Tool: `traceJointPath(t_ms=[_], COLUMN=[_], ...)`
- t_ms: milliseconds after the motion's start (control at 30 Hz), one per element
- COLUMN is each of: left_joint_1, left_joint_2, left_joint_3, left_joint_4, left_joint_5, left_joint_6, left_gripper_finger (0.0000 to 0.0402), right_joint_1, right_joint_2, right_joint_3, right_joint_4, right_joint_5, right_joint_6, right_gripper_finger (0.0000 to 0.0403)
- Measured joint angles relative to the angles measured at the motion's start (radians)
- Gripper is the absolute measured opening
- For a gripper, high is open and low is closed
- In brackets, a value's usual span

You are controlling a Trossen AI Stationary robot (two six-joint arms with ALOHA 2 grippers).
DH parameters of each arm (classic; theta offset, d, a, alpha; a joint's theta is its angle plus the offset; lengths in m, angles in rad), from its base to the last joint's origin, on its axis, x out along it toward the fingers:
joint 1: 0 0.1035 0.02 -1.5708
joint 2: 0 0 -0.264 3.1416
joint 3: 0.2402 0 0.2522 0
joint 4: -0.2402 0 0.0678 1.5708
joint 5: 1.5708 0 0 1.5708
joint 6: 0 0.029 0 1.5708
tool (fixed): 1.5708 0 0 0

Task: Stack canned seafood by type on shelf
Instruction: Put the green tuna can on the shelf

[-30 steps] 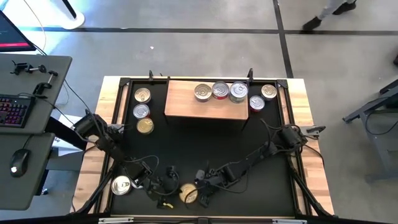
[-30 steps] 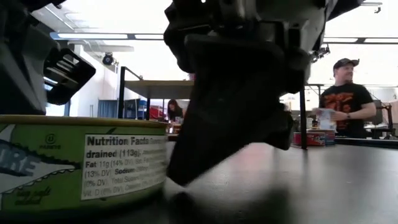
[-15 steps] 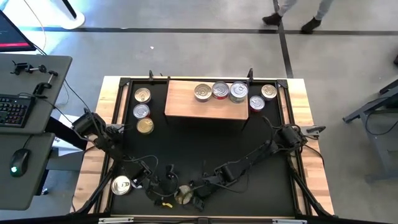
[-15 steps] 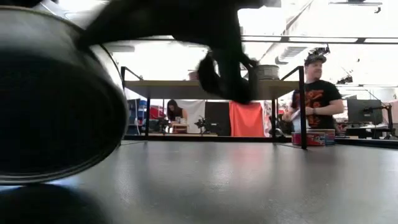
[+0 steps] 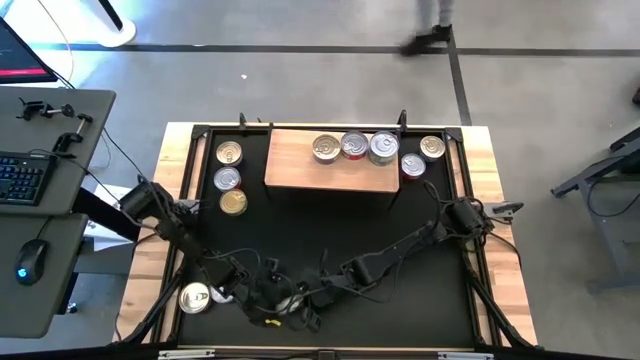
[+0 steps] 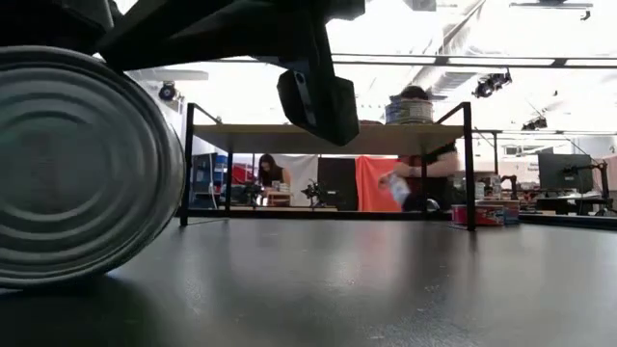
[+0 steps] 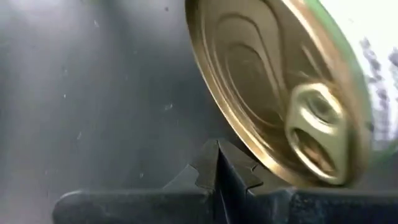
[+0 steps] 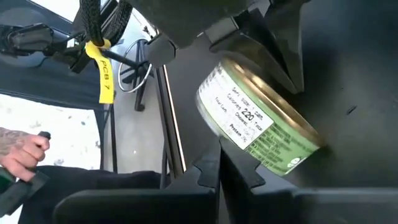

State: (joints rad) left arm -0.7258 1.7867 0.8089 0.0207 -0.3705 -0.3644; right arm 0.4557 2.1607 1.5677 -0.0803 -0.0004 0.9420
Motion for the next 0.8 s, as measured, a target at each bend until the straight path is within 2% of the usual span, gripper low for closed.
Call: traceJointPath(t_ms=[367, 467, 667, 800], left_joint_1=[0.000, -0.002, -0.002, -0.002], left_joint_2=[-0.112, -0.153, -0.216, -0.225], left_joint_3=[0.001, 0.001, 0.002, 0.002], left_joint_4=[-0.246, -0.306, -0.354, -0.368], left_joint_5=[-0.013, -0.046, -0.112, -0.115], left_joint_6=[-0.044, -0.062, -0.097, -0.097], left_gripper_finger=[0.0000, 0.0000, 0.0000, 0.0000], right_joint_1=[-0.013, -0.019, -0.026, -0.026], right_joint_2=[0.005, 0.005, 0.005, 0.005], right_joint_3=[-0.004, -0.004, -0.004, -0.004], right_joint_4=[0.014, 0.021, 0.032, 0.038], right_joint_5=[-0.034, -0.035, -0.037, -0.062], right_joint_6=[-0.052, -0.070, -0.095, -0.106], right_gripper_finger=[0.0000, 0.0000, 0.0000, 0.0000])
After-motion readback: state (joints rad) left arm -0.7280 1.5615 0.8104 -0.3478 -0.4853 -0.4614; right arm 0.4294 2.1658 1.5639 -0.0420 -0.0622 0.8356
